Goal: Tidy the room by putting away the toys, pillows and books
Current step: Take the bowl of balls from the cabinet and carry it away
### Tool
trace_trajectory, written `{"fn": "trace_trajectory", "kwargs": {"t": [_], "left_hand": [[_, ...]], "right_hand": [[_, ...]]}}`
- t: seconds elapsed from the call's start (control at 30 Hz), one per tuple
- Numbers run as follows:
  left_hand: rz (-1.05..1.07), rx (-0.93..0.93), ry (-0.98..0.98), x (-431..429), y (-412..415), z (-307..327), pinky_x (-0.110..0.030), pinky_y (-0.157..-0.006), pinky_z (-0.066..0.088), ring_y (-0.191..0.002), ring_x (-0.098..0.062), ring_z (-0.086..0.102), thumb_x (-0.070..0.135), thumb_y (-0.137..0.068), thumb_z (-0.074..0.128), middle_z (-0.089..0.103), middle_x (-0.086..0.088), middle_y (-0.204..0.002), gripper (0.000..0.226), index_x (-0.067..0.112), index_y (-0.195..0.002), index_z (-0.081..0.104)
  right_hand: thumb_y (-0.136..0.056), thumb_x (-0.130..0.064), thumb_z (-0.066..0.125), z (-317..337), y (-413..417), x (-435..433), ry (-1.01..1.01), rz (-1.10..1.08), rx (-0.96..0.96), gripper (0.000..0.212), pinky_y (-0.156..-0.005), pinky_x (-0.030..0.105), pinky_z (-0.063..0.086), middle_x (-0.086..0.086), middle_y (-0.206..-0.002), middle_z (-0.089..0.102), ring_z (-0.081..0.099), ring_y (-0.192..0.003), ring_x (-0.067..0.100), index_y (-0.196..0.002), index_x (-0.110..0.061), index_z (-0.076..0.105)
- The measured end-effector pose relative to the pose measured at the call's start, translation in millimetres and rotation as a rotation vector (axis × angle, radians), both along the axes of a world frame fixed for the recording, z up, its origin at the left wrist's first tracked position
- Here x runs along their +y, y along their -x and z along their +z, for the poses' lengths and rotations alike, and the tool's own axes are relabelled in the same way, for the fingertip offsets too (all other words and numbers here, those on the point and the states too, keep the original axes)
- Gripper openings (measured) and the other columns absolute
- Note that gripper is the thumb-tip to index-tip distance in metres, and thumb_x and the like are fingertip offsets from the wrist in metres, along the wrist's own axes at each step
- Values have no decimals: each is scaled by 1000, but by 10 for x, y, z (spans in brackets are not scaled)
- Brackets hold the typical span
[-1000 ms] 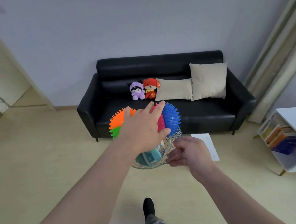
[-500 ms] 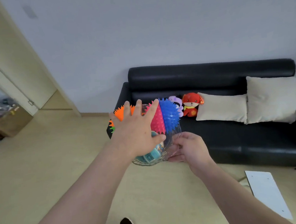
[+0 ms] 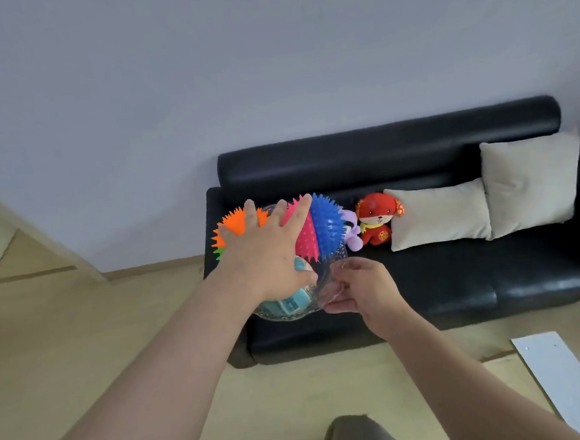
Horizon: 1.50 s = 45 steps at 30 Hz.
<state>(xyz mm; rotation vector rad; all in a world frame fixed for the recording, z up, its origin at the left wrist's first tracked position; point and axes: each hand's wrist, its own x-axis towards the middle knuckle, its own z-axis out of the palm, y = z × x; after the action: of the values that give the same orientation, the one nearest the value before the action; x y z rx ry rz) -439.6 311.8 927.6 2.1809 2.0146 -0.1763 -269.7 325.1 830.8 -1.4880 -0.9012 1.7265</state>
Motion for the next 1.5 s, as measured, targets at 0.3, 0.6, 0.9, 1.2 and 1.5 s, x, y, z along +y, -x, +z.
{"fn": "trace_trajectory", "kwargs": {"t": [0.3,0.6,0.9,1.2,1.5], "left_hand": [[-50,21,205,1784,431,-517,-78,-113,18,-151,-48,-16,56,-80,77,-9,6,-171,130,43,-152,-31],[-58,63,294,3291,681,-1338,-77,-113,19,-151,-50,-14,49,-81,80,-6,1,-171,131,40,-154,-28],[-167,56,410,4191,903,-3059,-73,-109,33,-151,-52,-9,51,-83,77,1,-1,-171,126,37,-156,-24],[-225,75,510,4508,1079,-4718,-64,-102,45,-152,-52,-3,47,-87,75,2,-2,-171,121,34,-157,-22],[-233,103,494,4482,1003,-5362,-62,-101,46,-152,-50,-1,34,-83,81,12,-5,-170,125,35,-157,-20]], "right_hand": [[-104,-5,51,-616,392,1716,71,16,-55,15,-63,42,62,17,-79,75,74,-67,32,-104,-8,66],[-107,-7,45,-1328,733,3151,217,37,-110,21,-56,33,60,13,-78,73,74,-61,23,-119,-14,61],[-108,-12,43,-2919,911,3918,423,-21,-197,23,-56,32,59,22,-88,73,74,-66,29,-126,-12,59],[-109,-14,43,-4521,1003,4200,557,-7,-257,19,-57,33,58,22,-89,74,72,-65,29,-120,-13,58],[-109,-14,42,-5251,987,4224,592,5,-314,19,-54,32,56,19,-87,71,69,-62,29,-120,-13,57]]}}
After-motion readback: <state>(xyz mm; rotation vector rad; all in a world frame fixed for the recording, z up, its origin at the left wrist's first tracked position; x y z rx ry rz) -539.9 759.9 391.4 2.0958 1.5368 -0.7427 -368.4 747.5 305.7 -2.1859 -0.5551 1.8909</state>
